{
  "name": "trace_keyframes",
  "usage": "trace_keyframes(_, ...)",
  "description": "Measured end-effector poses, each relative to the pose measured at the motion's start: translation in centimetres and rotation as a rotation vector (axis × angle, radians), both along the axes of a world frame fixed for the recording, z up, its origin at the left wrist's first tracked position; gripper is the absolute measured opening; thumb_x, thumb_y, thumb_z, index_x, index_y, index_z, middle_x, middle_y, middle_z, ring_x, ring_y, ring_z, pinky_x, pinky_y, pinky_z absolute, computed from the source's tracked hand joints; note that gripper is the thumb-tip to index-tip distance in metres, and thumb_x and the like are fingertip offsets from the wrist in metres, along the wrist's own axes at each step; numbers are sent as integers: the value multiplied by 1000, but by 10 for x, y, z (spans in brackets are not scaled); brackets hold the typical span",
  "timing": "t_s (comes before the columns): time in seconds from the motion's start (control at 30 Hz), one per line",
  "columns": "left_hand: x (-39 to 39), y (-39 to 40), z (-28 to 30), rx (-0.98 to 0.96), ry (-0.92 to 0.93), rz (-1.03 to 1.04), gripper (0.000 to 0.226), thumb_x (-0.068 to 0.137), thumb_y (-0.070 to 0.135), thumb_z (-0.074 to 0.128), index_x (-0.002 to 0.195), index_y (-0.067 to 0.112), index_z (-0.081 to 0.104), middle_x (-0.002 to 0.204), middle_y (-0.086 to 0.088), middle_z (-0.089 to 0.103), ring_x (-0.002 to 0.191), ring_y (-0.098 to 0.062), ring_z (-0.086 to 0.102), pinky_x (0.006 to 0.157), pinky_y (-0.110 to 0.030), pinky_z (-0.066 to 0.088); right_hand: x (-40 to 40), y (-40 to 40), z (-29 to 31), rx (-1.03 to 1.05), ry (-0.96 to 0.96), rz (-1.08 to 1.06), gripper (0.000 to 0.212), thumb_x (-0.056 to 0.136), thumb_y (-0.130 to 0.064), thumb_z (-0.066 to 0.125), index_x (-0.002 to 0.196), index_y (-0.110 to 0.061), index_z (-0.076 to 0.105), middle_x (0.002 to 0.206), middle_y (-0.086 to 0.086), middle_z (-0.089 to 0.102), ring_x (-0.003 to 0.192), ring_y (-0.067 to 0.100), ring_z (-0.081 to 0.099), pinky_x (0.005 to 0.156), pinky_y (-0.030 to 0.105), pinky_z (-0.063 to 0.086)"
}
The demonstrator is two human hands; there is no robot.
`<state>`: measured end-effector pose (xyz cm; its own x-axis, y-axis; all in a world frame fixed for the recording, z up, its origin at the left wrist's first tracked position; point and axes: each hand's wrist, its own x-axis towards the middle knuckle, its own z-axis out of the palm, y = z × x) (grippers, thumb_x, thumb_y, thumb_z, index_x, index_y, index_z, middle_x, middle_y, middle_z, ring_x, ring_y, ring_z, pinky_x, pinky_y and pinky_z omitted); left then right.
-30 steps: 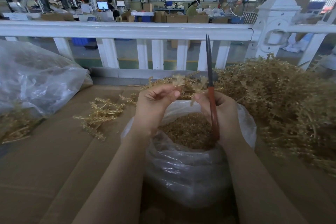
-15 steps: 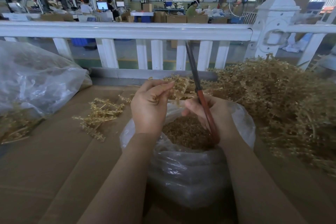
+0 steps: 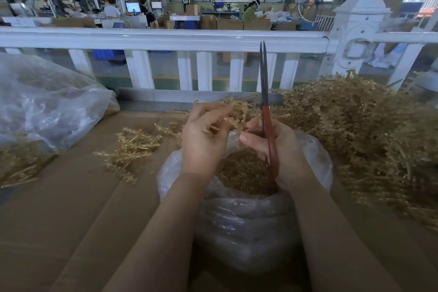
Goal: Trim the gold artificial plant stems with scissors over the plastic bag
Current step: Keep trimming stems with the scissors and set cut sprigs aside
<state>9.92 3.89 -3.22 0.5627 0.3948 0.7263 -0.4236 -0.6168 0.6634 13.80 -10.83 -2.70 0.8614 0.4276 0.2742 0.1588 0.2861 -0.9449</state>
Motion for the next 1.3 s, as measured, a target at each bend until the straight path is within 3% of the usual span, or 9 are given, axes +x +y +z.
trace_keyframes(0.17,-3,1,7,-505,353,-187,15,93,23,66,96,21,52,91,-3,63,60,-12,63,53,-26,49,7,0,-5,16,-25,-107,24,78,5,78,87,-13,64,90,10,65,85,23,65,75,28,55)
trace_keyframes(0.27,-5,8,9,-620,572,-420,42,75,51,76,90,14,62,79,-3,67,57,-12,60,53,-25,49,7,0,-7,-36,-81,-158,24,77,-2,82,88,-15,65,86,5,66,87,26,64,87,43,55)
trace_keyframes(0.37,-9,9,10,-529,645,-622,30,63,40,81,81,16,77,75,-1,72,59,-9,63,57,-20,52,6,0,-6,-87,-114,-199,23,78,-3,83,87,-16,65,87,8,66,91,40,64,94,59,53)
trace_keyframes(0.5,-10,11,10,-585,623,-638,16,63,20,81,79,18,81,77,-6,76,62,-10,69,58,-18,55,5,0,-6,-75,-119,-185,20,79,-8,82,88,-15,65,87,8,64,90,33,63,94,64,50)
trace_keyframes(0.6,-11,12,10,-654,609,-666,15,64,18,80,79,15,80,77,-7,75,63,-11,69,58,-19,55,4,1,-5,-80,-132,-197,30,72,-28,84,91,-13,66,89,7,67,95,37,66,95,60,52)
trace_keyframes(0.77,-11,13,13,-869,499,-657,23,67,17,78,88,10,74,76,-2,75,64,-8,68,59,-18,54,4,1,-6,-139,-235,-236,38,68,-48,79,90,-20,69,80,-10,70,79,3,66,74,17,51)
trace_keyframes(0.83,-10,14,14,-945,435,-657,18,68,16,77,86,12,75,77,-1,75,64,-7,68,59,-17,54,4,0,-8,-191,-286,-226,35,70,-53,78,89,-25,66,75,-21,67,74,-5,63,69,10,46)
trace_keyframes(1.07,-6,22,12,-1205,294,-583,10,72,19,76,81,17,75,81,1,75,67,-4,69,57,-15,54,8,0,-13,-367,-355,-257,42,67,-72,70,90,-38,61,81,-30,65,81,-8,62,72,15,44)
trace_keyframes(1.3,-3,20,11,-1223,293,-521,23,69,19,76,90,14,69,78,2,76,67,-3,71,55,-14,54,10,3,-21,-642,-446,-313,63,57,-96,56,92,-44,56,95,-33,64,85,-9,60,68,22,46)
